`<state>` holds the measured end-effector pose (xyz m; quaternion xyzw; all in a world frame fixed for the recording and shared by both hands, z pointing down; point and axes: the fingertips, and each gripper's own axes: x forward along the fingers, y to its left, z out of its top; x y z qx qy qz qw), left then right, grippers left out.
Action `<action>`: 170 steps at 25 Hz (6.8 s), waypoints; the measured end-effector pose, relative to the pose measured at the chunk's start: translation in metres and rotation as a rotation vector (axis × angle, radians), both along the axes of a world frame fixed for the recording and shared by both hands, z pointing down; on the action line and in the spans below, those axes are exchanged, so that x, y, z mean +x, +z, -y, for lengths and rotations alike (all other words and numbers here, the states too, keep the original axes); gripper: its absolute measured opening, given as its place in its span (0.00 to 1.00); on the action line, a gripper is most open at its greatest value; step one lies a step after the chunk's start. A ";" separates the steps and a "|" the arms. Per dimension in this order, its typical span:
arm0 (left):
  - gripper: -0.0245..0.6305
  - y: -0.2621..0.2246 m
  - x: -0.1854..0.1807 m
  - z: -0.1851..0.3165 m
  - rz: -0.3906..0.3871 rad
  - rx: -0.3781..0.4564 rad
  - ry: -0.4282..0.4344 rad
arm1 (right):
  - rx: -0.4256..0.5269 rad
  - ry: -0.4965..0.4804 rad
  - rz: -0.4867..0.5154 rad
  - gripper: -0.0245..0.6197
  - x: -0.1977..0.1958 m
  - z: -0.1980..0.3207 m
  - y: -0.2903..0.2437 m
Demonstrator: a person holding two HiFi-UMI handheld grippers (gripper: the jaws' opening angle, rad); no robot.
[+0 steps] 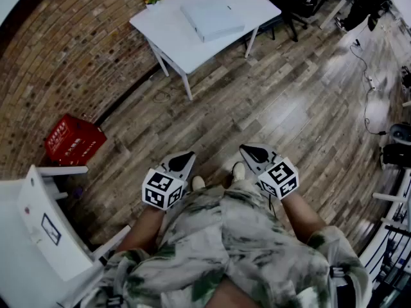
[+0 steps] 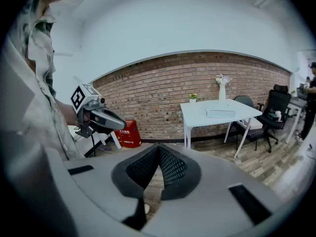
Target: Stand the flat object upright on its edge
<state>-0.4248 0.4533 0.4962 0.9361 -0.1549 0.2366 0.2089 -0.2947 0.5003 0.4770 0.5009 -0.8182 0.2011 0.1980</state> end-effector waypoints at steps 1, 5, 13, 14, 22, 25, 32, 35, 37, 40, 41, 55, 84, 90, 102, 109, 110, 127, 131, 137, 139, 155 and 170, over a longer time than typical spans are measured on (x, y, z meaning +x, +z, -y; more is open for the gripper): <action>0.07 0.000 -0.005 0.001 -0.003 0.005 0.004 | -0.004 0.005 0.006 0.07 -0.007 0.000 0.001; 0.07 -0.003 -0.021 0.001 -0.018 0.021 0.028 | -0.010 0.030 0.020 0.07 -0.031 -0.002 0.005; 0.07 -0.002 -0.031 -0.004 -0.041 0.039 0.090 | -0.006 0.085 0.009 0.07 -0.052 -0.012 0.003; 0.07 0.000 -0.030 -0.005 -0.039 0.039 0.094 | -0.006 0.091 0.015 0.07 -0.051 -0.013 0.003; 0.08 0.004 0.004 0.026 -0.031 0.054 0.042 | 0.002 0.112 0.016 0.14 -0.004 0.011 0.003; 0.08 -0.002 0.027 0.048 -0.025 0.069 0.006 | 0.009 0.089 0.023 0.18 0.023 0.038 0.001; 0.19 -0.018 0.113 0.105 0.004 0.102 -0.047 | 0.027 0.055 0.054 0.20 0.112 0.100 -0.004; 0.25 -0.021 0.149 0.123 0.019 0.113 -0.072 | 0.031 0.034 0.058 0.20 0.148 0.118 -0.003; 0.26 -0.020 0.170 0.133 0.020 0.108 -0.090 | 0.035 0.024 0.059 0.21 0.172 0.130 -0.002; 0.30 -0.017 0.196 0.148 0.028 0.097 -0.126 | 0.035 0.010 0.053 0.24 0.206 0.146 0.001; 0.31 -0.016 0.205 0.152 0.030 0.096 -0.138 | 0.034 0.003 0.053 0.24 0.215 0.151 0.003; 0.31 -0.010 0.257 0.230 0.035 0.077 -0.187 | 0.014 0.008 0.110 0.25 0.281 0.227 0.019; 0.31 0.027 0.287 0.529 -0.049 -0.105 -0.233 | -0.149 0.063 0.142 0.29 0.336 0.532 0.043; 0.31 0.049 0.298 0.578 -0.046 -0.170 -0.327 | -0.230 0.033 0.225 0.30 0.371 0.603 0.070; 0.32 0.096 0.314 0.660 0.024 -0.251 -0.520 | -0.417 -0.092 0.294 0.35 0.418 0.718 0.130; 0.35 0.128 0.316 0.687 0.038 -0.336 -0.567 | -0.521 -0.153 0.364 0.38 0.416 0.747 0.156; 0.35 0.133 0.316 0.690 0.045 -0.344 -0.569 | -0.537 -0.162 0.376 0.39 0.415 0.750 0.159; 0.41 0.162 0.325 0.711 -0.060 -0.548 -0.570 | -0.670 -0.214 0.465 0.41 0.404 0.762 0.177; 0.41 0.162 0.325 0.712 -0.066 -0.553 -0.605 | -0.670 -0.210 0.458 0.39 0.405 0.762 0.176; 0.41 0.158 0.332 0.708 -0.052 -0.549 -0.613 | -0.667 -0.208 0.438 0.36 0.410 0.760 0.173; 0.41 0.156 0.335 0.706 -0.048 -0.541 -0.607 | -0.663 -0.214 0.428 0.36 0.413 0.760 0.169; 0.41 0.094 0.375 0.730 -0.060 -0.365 -0.537 | -0.445 -0.270 0.327 0.35 0.452 0.780 0.102; 0.40 0.032 0.422 0.788 -0.018 -0.106 -0.494 | -0.137 -0.378 0.125 0.34 0.496 0.829 0.046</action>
